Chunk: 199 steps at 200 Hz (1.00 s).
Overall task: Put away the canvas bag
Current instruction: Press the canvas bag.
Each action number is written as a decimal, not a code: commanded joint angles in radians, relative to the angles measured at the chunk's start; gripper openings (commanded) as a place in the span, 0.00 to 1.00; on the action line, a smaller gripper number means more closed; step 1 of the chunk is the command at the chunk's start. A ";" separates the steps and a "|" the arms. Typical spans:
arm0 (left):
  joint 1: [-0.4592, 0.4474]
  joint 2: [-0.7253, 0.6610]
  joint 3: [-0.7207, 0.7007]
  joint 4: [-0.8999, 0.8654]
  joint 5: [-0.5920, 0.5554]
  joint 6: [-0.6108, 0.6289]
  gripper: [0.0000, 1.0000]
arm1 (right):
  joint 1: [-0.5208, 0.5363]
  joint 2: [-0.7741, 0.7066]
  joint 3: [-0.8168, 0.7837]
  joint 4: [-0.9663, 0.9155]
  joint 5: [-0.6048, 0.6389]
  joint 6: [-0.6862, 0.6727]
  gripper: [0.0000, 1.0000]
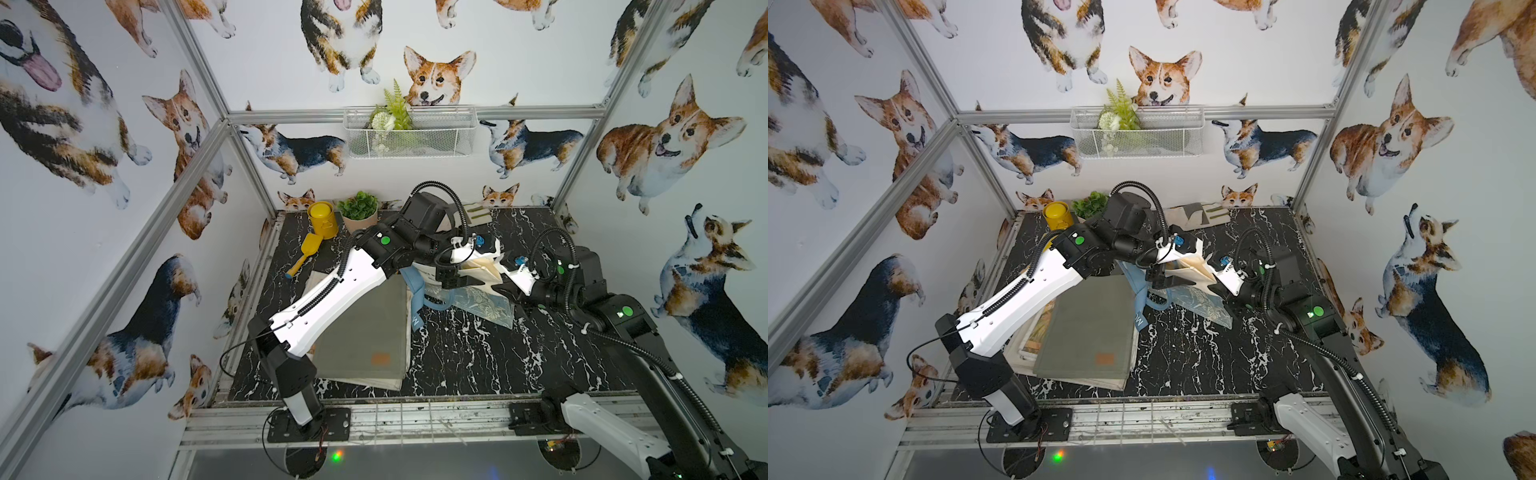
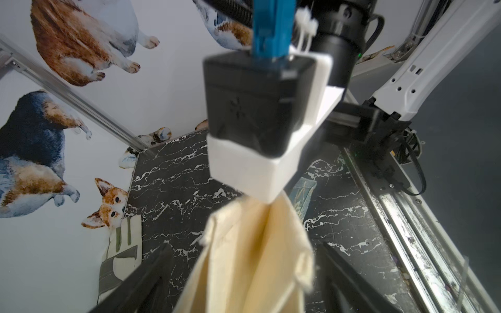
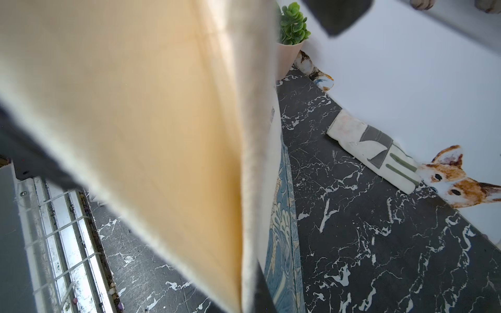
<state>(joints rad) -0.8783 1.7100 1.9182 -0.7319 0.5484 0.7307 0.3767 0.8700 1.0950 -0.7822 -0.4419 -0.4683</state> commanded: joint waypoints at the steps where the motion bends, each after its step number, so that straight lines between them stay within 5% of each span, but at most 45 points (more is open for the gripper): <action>1: -0.002 0.005 0.010 0.031 -0.056 0.039 0.62 | -0.001 -0.018 0.003 0.027 -0.037 -0.035 0.00; 17: -0.002 -0.002 0.001 0.065 -0.054 0.033 0.35 | 0.000 -0.026 -0.007 0.035 -0.032 -0.037 0.00; 40: -0.002 -0.031 -0.036 0.149 -0.039 0.013 0.00 | -0.001 -0.045 -0.038 0.063 -0.029 -0.019 0.35; 58: -0.002 -0.068 -0.079 0.235 -0.038 -0.007 0.00 | 0.000 -0.074 -0.086 0.096 -0.003 0.008 0.60; 82: 0.005 -0.119 -0.123 0.328 -0.019 -0.044 0.00 | -0.001 -0.116 -0.150 0.143 0.024 0.048 0.70; 153: 0.106 -0.268 -0.326 0.712 0.090 -0.293 0.00 | -0.007 -0.204 -0.240 0.220 0.046 0.092 0.64; 199: 0.166 -0.310 -0.433 0.850 0.087 -0.416 0.00 | -0.007 -0.242 -0.255 0.338 -0.008 0.140 0.18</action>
<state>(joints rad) -0.7349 1.4250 1.5238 -0.1307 0.6201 0.4187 0.3710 0.6353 0.8436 -0.5209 -0.4103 -0.3641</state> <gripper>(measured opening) 0.094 0.352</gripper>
